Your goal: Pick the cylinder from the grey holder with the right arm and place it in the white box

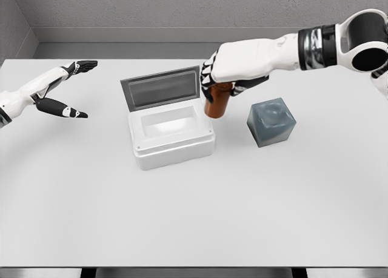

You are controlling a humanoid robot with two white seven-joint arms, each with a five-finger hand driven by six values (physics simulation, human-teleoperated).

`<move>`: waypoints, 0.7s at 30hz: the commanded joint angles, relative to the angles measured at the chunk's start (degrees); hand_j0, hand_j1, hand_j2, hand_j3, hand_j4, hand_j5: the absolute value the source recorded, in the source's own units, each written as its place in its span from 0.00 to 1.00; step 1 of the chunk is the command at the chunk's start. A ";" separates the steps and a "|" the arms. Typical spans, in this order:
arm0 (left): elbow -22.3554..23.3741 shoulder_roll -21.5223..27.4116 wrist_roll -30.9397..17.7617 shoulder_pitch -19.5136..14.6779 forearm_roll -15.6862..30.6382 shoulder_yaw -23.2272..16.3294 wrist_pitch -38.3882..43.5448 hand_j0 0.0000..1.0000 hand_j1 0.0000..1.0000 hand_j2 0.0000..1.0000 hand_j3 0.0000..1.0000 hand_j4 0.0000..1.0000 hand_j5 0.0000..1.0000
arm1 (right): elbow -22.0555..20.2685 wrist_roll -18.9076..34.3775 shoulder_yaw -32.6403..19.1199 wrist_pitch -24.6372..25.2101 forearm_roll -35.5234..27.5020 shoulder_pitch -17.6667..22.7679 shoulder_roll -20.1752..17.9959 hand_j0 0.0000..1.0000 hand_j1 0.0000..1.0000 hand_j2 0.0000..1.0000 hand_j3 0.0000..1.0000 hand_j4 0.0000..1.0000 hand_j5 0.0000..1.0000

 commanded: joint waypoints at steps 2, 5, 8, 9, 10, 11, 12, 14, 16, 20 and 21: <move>-0.04 0.04 0.02 0.00 0.47 0.05 0.12 1.00 1.00 1.00 1.00 1.00 1.00 | 1.53 -0.03 0.62 0.16 -0.16 -0.09 1.24 0.43 0.43 0.43 0.43 0.43 0.43; -0.04 0.04 0.02 0.09 0.47 0.05 0.12 1.00 1.00 1.00 1.00 1.00 1.00 | 2.15 -0.03 0.71 0.16 -0.16 -0.17 1.59 0.43 0.43 0.43 0.43 0.43 0.43; -0.04 0.04 0.02 0.09 0.47 0.05 0.12 1.00 1.00 1.00 1.00 1.00 1.00 | 3.11 -0.03 1.50 0.16 -0.16 -0.70 2.82 0.43 0.43 0.43 0.43 0.43 0.43; -0.04 0.04 0.02 0.09 0.47 0.05 0.12 1.00 1.00 1.00 1.00 1.00 1.00 | 3.11 -0.03 1.59 0.16 -0.16 -0.88 2.91 0.43 0.43 0.43 0.43 0.43 0.43; -0.04 0.04 0.02 0.09 0.47 0.05 0.12 1.00 1.00 1.00 1.00 1.00 1.00 | 3.11 -0.03 1.59 0.16 -0.16 -0.88 3.26 0.43 0.43 0.43 0.43 0.43 0.43; -0.04 0.04 0.02 0.09 0.47 0.05 0.12 1.00 1.00 1.00 1.00 1.00 1.00 | 3.29 -0.03 1.67 0.16 -0.16 -0.88 3.61 0.43 0.43 0.43 0.43 0.43 0.43; -0.04 0.04 0.02 0.09 0.47 0.05 0.12 1.00 1.00 1.00 1.00 1.00 1.00 | 3.46 -0.03 1.67 0.16 -0.16 -0.88 3.96 0.43 0.43 0.43 0.43 0.43 0.43; -0.04 0.04 0.02 0.09 0.47 0.05 0.12 1.00 1.00 1.00 1.00 1.00 1.00 | 3.90 -0.03 1.76 0.16 -0.16 -0.88 4.40 0.43 0.43 0.43 0.43 0.43 0.43; -0.04 0.04 0.02 0.17 0.47 0.05 0.12 1.00 1.00 1.00 1.00 1.00 1.00 | 4.61 -0.03 2.29 0.16 -0.16 -0.97 4.49 0.43 0.43 0.43 0.43 0.43 0.43; -0.04 0.04 0.02 0.17 0.47 0.05 0.12 1.00 1.00 1.00 1.00 1.00 1.00 | 5.40 -0.03 2.99 0.16 -0.07 -1.41 4.49 0.43 0.43 0.43 0.43 0.43 0.43; -0.04 0.04 0.02 0.09 0.47 0.05 0.12 1.00 1.00 1.00 1.00 1.00 1.00 | 5.40 -0.03 2.99 0.16 -0.07 -1.41 4.49 0.43 0.43 0.43 0.43 0.43 0.43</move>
